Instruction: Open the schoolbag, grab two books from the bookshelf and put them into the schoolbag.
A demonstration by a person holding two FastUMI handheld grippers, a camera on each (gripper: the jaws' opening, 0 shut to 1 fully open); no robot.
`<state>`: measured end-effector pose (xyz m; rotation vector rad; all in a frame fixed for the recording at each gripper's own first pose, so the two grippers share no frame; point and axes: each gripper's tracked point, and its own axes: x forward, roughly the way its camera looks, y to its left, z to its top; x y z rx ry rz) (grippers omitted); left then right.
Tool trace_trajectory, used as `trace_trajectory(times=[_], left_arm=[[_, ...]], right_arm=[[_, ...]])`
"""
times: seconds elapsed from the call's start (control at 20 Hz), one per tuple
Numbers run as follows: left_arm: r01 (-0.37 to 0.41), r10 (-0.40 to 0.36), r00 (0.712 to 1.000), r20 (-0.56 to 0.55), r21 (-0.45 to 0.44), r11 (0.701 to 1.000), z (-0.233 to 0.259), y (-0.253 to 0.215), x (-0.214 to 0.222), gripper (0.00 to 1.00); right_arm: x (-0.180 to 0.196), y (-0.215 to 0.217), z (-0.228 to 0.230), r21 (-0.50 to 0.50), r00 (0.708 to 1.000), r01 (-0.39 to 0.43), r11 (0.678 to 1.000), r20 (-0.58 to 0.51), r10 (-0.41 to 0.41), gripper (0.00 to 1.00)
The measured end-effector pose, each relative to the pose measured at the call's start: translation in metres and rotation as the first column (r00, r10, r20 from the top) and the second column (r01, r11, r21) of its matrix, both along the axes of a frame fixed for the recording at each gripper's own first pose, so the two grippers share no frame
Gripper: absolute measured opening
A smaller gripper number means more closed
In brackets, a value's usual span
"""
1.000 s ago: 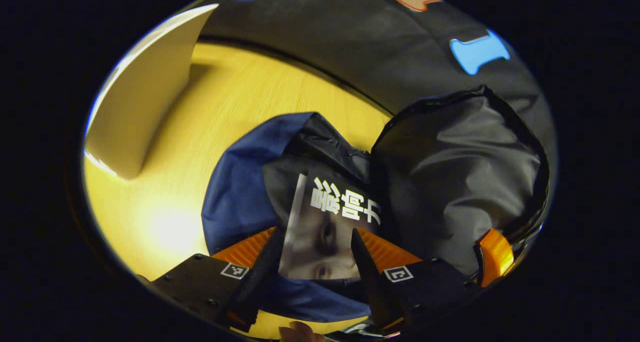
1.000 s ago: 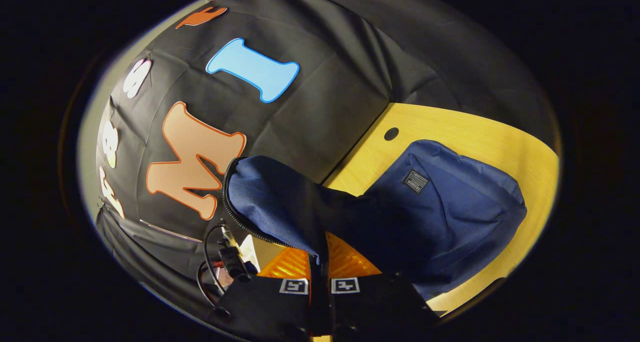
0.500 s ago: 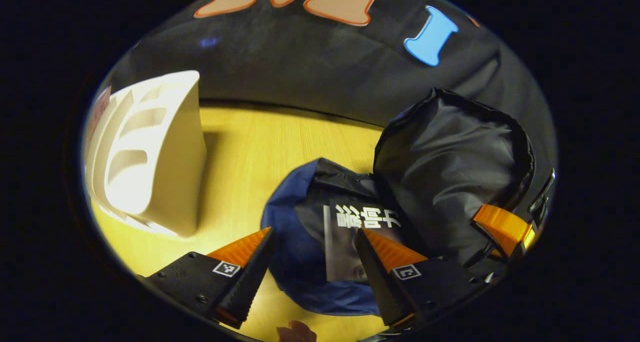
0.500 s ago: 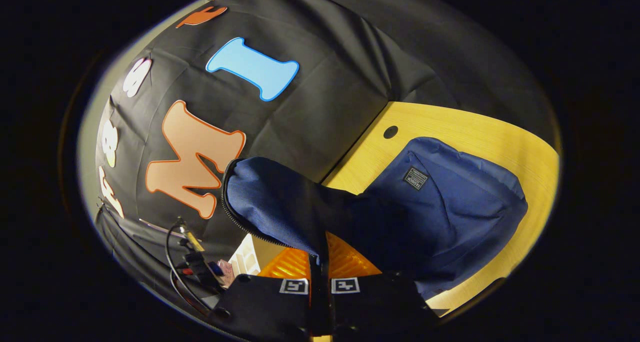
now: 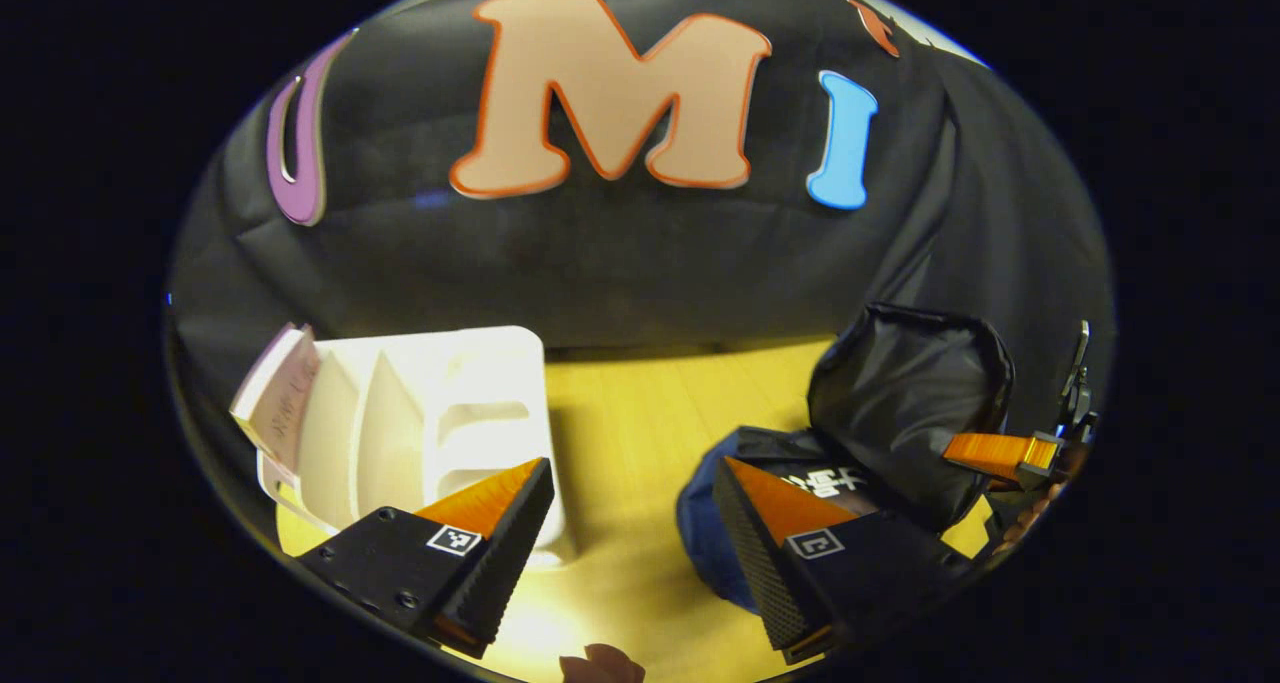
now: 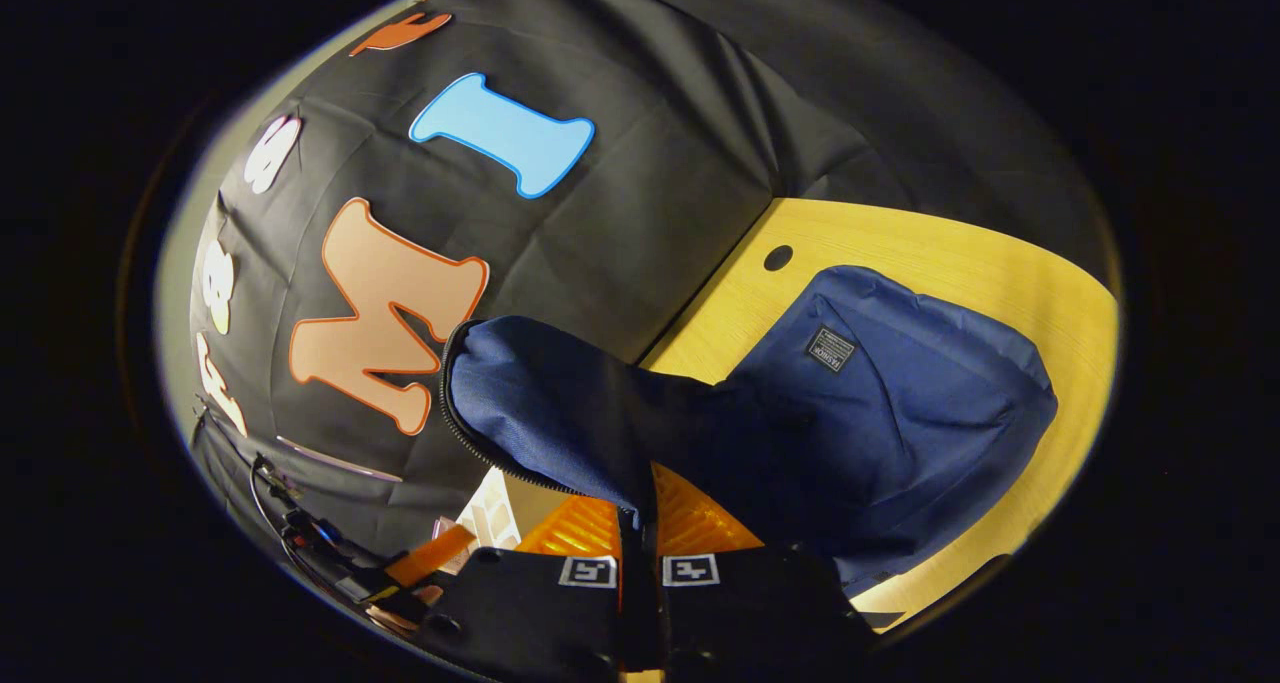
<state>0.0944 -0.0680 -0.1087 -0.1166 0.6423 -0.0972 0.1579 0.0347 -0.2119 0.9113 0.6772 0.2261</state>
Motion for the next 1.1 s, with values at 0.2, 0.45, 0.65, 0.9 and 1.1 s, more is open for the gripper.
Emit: trace_trajectory(times=[0.2,0.45,0.65,0.9,1.1], left_arm=[[-0.084,0.083,0.995,0.047,0.02,0.996,0.032,0.061,-0.002,0.9],[-0.154,0.144,0.984,0.108,0.092,0.984,0.058,0.128,-0.002,0.94],[-0.187,0.166,0.979,0.116,0.195,0.963,0.068,0.18,-0.009,0.94],[-0.234,0.227,0.972,0.054,0.206,0.95,0.065,0.231,-0.007,0.93],[-0.273,0.287,0.955,-0.071,0.156,0.949,0.037,0.265,-0.001,0.94]], right_arm=[[0.0,-0.002,0.001,-0.003,1.0,-0.001,1.0,0.0,0.001,0.03],[0.0,-0.001,0.0,-0.007,1.0,-0.013,1.0,-0.004,0.013,0.03],[0.0,-0.002,-0.001,-0.013,1.0,-0.014,1.0,-0.002,0.014,0.03],[0.0,-0.003,-0.001,-0.018,1.0,-0.014,1.0,-0.002,0.014,0.03],[0.0,-0.005,0.0,-0.015,1.0,-0.004,1.0,-0.001,0.004,0.03]])
